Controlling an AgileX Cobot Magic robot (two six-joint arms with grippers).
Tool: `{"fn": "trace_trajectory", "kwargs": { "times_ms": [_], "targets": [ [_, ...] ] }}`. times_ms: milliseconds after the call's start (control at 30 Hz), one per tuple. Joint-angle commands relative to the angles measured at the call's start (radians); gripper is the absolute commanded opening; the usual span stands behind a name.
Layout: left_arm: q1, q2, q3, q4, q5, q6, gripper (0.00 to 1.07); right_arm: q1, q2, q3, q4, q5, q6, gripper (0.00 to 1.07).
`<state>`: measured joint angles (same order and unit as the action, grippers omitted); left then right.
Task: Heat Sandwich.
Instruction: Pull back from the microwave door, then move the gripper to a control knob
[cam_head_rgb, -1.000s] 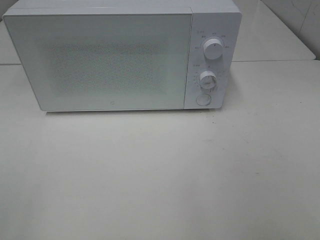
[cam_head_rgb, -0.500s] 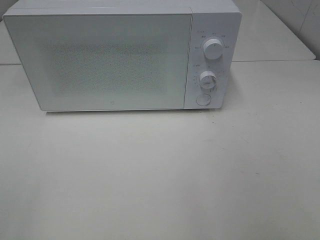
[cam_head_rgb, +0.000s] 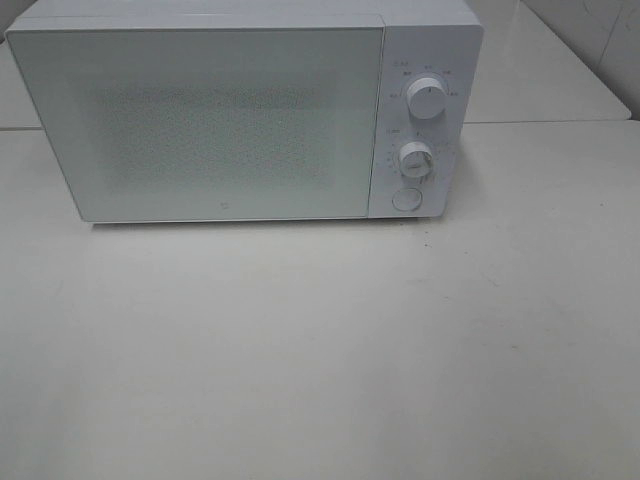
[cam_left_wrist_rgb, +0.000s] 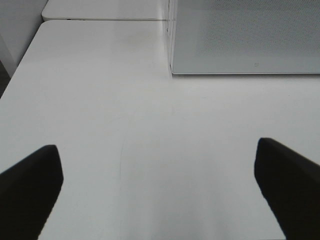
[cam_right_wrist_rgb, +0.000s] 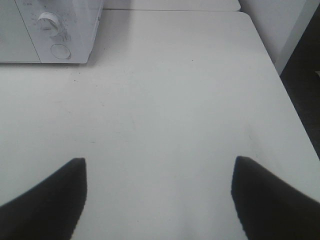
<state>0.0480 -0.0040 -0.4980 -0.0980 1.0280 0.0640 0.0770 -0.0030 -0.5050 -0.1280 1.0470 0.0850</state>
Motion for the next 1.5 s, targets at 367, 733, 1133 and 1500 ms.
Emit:
{"fn": "trace_trajectory", "kwargs": {
  "times_ms": [367, 733, 1133, 1500],
  "targets": [
    [0.0, -0.027, 0.003, -0.001, 0.001, -0.001, 1.01, -0.008, 0.018, -0.068, 0.001, -0.024, 0.001, 0.76],
    [0.0, -0.027, 0.003, -0.001, 0.001, -0.001, 1.01, -0.008, 0.216, -0.085, 0.002, -0.194, 0.004, 0.76],
    [0.0, -0.027, 0.003, -0.001, 0.001, -0.001, 1.01, -0.008, 0.439, -0.085, 0.005, -0.419, 0.004, 0.76],
    [0.0, -0.027, 0.003, -0.001, 0.001, -0.001, 1.01, -0.008, 0.619, -0.085, 0.005, -0.582, 0.004, 0.76]
  ]
}}
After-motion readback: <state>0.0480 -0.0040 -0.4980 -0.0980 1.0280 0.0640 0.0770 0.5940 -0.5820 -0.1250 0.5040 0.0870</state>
